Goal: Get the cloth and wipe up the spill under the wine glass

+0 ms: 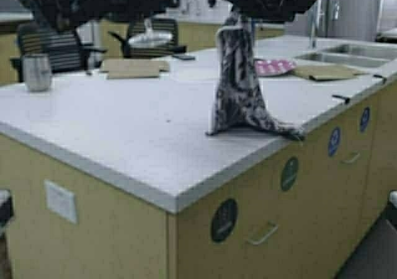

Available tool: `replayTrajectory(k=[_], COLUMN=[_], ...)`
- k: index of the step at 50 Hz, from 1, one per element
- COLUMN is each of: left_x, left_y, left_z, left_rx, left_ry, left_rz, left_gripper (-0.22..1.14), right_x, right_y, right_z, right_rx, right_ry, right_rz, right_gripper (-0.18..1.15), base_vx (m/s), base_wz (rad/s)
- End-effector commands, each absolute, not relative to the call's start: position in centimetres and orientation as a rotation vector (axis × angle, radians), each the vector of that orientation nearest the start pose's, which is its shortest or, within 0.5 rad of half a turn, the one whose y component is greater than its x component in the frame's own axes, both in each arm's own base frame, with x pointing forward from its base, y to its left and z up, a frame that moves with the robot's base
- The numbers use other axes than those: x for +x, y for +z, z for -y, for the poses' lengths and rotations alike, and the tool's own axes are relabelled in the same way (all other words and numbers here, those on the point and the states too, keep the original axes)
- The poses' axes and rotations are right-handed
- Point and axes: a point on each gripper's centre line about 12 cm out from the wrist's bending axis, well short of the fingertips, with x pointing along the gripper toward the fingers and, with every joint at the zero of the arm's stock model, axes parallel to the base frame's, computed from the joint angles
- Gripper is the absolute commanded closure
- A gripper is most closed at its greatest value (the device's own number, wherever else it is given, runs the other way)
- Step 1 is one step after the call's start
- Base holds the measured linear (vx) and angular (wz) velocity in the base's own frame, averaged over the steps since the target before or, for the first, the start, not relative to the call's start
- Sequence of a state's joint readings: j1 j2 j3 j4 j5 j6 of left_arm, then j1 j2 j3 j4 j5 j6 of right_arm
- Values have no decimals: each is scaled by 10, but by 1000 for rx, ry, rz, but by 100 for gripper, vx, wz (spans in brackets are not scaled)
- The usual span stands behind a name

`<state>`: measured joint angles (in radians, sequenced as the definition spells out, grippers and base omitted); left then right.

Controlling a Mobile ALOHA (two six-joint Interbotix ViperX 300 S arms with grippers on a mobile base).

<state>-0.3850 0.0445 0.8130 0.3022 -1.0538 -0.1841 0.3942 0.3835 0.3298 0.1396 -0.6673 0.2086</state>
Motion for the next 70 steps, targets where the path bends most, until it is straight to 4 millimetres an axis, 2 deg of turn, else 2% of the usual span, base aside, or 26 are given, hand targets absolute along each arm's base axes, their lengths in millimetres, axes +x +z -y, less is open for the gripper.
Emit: replayTrajectory(k=[1, 5, 10, 18, 22, 27, 30, 33, 36, 43, 50, 56, 61, 70], left_x=[346, 351, 361, 372, 375, 377, 379, 383, 387, 397, 407, 415, 423, 435], left_y=[286, 313, 343, 372, 381, 381, 378, 371, 361, 335, 305, 277, 247, 198], left_z=[169, 169, 170, 171, 172, 173, 173, 175, 177, 182, 187, 191, 195, 203], left_rx=[-27, -11, 9, 25, 26, 24, 24, 23, 24, 27, 18, -5, -15, -25], left_ry=[-612, -588, -559, -531, -528, -527, -528, -529, -530, -538, -553, -560, -566, -585], left_rz=[242, 243, 243, 247, 262, 263, 255, 237, 214, 162, 133, 92, 43, 1], left_gripper=[78, 78, 78, 78, 78, 78, 78, 78, 78, 78, 78, 78, 78, 78], right_x=[477, 473, 461, 426, 404, 382, 375, 374, 379, 413, 432, 436, 435, 432], right_y=[171, 149, 127, 99, 88, 87, 90, 97, 103, 106, 90, 68, 58, 52], right_z=[-212, -235, -275, -345, -378, -408, -418, -420, -412, -349, -281, -237, -219, -215], right_rx=[298, 288, 271, 247, 233, 229, 229, 234, 230, 242, 225, 209, 202, 194], right_ry=[341, 378, 450, 586, 655, 724, 748, 755, 739, 608, 473, 384, 349, 342], right_rz=[-99, -138, -175, -227, -247, -244, -237, -225, -215, -229, -280, -336, -366, -381], right_gripper=[91, 91, 91, 91, 91, 91, 91, 91, 91, 91, 91, 91, 91, 91], base_vx=[0, 0, 0, 0, 0, 0, 0, 0, 0, 0, 0, 0, 0, 0], base_wz=[0, 0, 0, 0, 0, 0, 0, 0, 0, 0, 0, -1, 0, 0])
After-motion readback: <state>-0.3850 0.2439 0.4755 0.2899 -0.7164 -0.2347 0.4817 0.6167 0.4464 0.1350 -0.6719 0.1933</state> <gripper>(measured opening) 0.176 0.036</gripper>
